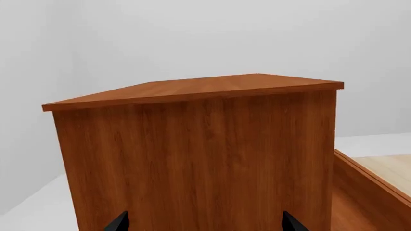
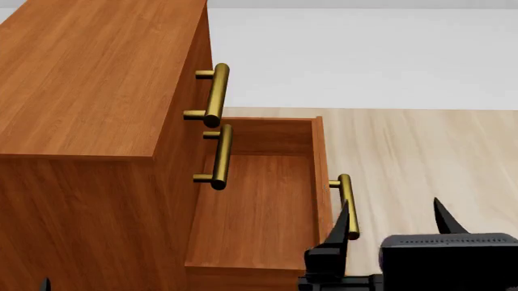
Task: Put the bowl in the bottom drawer of the cabinet.
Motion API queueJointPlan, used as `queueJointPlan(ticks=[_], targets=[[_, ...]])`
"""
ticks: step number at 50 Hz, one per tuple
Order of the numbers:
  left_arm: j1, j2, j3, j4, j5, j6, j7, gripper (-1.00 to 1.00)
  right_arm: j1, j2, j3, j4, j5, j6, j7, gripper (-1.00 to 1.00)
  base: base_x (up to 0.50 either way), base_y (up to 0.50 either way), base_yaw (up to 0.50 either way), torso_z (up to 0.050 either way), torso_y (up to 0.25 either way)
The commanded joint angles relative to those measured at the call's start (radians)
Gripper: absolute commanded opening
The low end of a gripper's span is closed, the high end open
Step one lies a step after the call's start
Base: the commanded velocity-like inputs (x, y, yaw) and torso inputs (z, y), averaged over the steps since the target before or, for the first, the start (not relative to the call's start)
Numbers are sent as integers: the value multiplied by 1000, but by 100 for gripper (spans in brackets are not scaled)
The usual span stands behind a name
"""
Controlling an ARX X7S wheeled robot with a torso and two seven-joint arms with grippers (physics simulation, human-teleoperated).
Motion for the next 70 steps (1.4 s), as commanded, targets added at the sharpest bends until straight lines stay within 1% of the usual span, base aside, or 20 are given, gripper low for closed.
queueJointPlan(ticks=[1,3,5,11,14,19,26,28,34,37,47,54,60,64,70], targets=[[-1,-6,5,1,2,-4,-11,100,7,24,203,-182,131,278,-50,100,0,0,0,0,0],[5,-8,5,6,5,0,-14,100,13,29,249,-203,157,325,-61,100,0,0,0,0,0],[11,-9,7,5,10,8,-16,100,17,33,320,-211,236,365,-53,100,0,0,0,0,0],[10,-14,9,2,16,0,-23,100,17,119,501,-211,564,457,117,100,0,0,0,0,0],[12,-13,7,-2,16,7,-26,100,3,150,524,-200,605,492,153,100,0,0,0,0,0],[16,-14,14,-10,20,17,-28,100,18,161,640,-207,744,584,202,100,0,0,0,0,0],[14,-16,12,-14,15,23,-31,100,-57,232,753,-180,975,592,374,100,0,0,0,0,0],[15,-16,12,-21,12,32,-28,100,-92,240,792,-173,1010,583,401,100,0,0,0,0,0],[8,-17,17,-31,8,33,-28,100,-189,246,848,-158,1016,536,393,100,0,0,0,0,0],[14,-19,12,-28,6,37,-30,100,-255,240,867,-141,971,492,355,100,0,0,0,0,0],[18,-23,8,-25,0,42,-36,100,-408,243,1002,-121,934,427,298,100,0,0,0,0,0],[25,-30,1,-14,-10,44,-37,100,-491,239,1027,-72,857,369,243,100,0,0,0,0,0],[30,-31,-2,-20,-17,61,-36,100,-523,264,1053,-1,824,356,216,100,0,0,0,0,0],[29,-32,-1,-24,-18,65,-36,100,-529,272,1051,9,822,353,210,100,0,0,0,0,0],[29,-35,-1,-23,-26,67,-35,100,-484,326,1038,68,840,386,226,100,0,0,0,0,0]])
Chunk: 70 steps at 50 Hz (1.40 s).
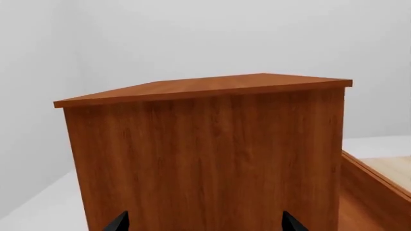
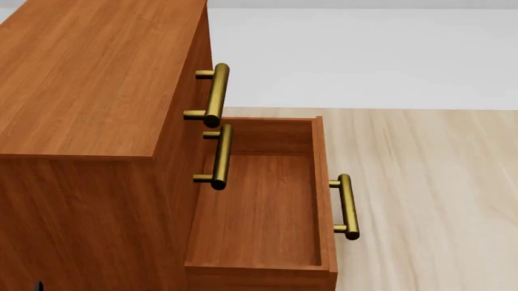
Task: Put the bowl in the bottom drawer of the cabinet.
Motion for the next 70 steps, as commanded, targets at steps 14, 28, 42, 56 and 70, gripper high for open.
queueJointPlan(ticks=[14,28,42,56,70], targets=[[5,-7,4,-8,-13,20,-6,100,94,124,-55,213,24,52,24,100,0,0,0,0,0],[5,-11,9,-17,-13,26,-11,100,106,162,-183,377,-57,-14,-27,100,0,0,0,0,0],[-5,-12,23,-28,-10,23,-18,100,130,181,-296,509,-144,-104,-69,100,0,0,0,0,0],[-2,-15,31,-35,-7,31,-23,100,207,190,-459,659,-235,-197,-109,100,0,0,0,0,0],[1,-20,35,-33,-5,30,-33,100,257,206,-552,775,-300,-252,-137,100,0,0,0,0,0]])
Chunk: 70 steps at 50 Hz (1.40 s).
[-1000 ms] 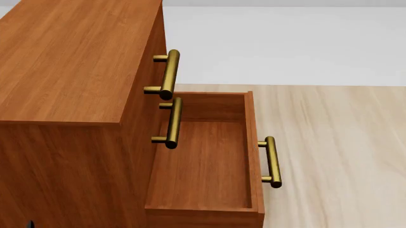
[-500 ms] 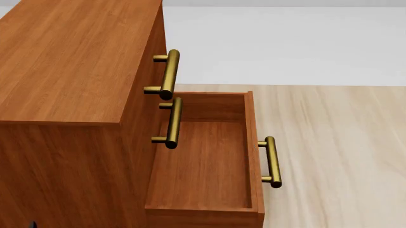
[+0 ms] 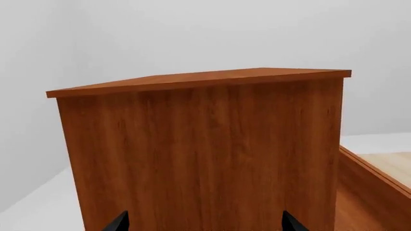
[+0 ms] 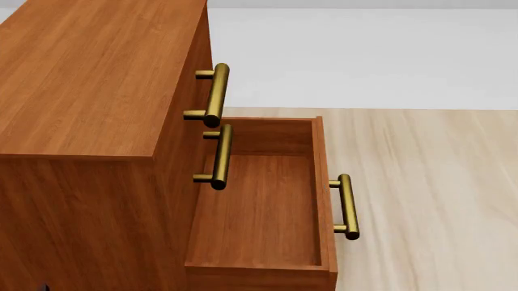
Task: Put the bowl in the bottom drawer of the cabinet.
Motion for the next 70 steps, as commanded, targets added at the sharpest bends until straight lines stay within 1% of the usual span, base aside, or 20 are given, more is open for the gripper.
queueJointPlan(ticks=[1,11,34,65,66,68,70], targets=[[2,-3,3,1,1,0,-7,100,42,14,-77,87,-49,-41,-21,100,0,0,0,0,0],[-2,-5,9,-5,-2,1,-8,100,62,6,-123,145,-80,-76,-35,100,0,0,0,0,0],[-3,-13,13,-2,-7,-2,-20,100,78,7,-165,240,-127,-130,-54,100,0,0,0,0,0],[-8,-22,18,-2,-12,1,-33,100,121,-23,-248,334,-176,-204,-90,100,2,0,1,0,0],[-7,-23,18,-2,-12,1,-33,100,118,-25,-240,328,-176,-212,-87,-100,0,-3,4,0,0],[-6,-23,18,-2,-13,2,-34,100,113,-23,-242,311,-169,-218,-103,-100,5,-2,2,0,0],[-6,-24,19,-4,-12,4,-34,100,115,-31,-216,300,-145,-227,-116,-100,0,-1,4,0,0]])
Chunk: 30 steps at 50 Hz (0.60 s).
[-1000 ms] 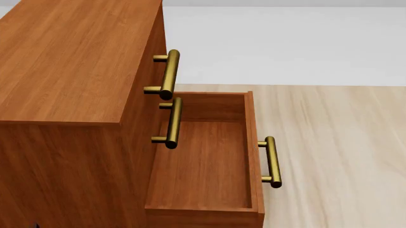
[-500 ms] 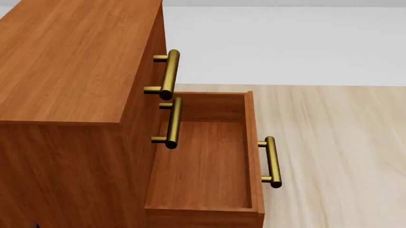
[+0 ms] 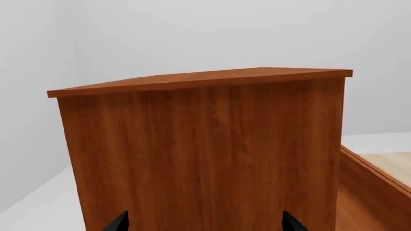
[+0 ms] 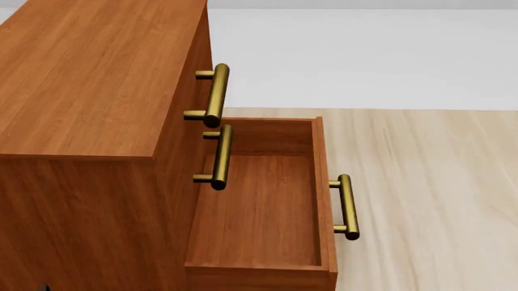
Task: Put the bowl in the bottom drawer of the cabinet.
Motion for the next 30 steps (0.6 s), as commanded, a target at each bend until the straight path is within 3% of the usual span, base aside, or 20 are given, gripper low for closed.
queueJointPlan(ticks=[1,18,23,30], targets=[[1,-3,3,-4,0,5,-5,100,2,-35,8,4,-40,-24,-59,-100,15,0,4,0,0],[6,-8,3,-15,-2,20,-8,100,25,-77,24,-128,51,18,-74,-100,3,0,3,0,0],[9,-10,9,-20,5,29,-8,100,39,-142,97,-181,169,45,-91,-100,2,0,4,0,0],[11,-13,8,-16,5,27,-12,100,49,-187,112,-257,191,35,-48,-100,2,0,5,0,0]])
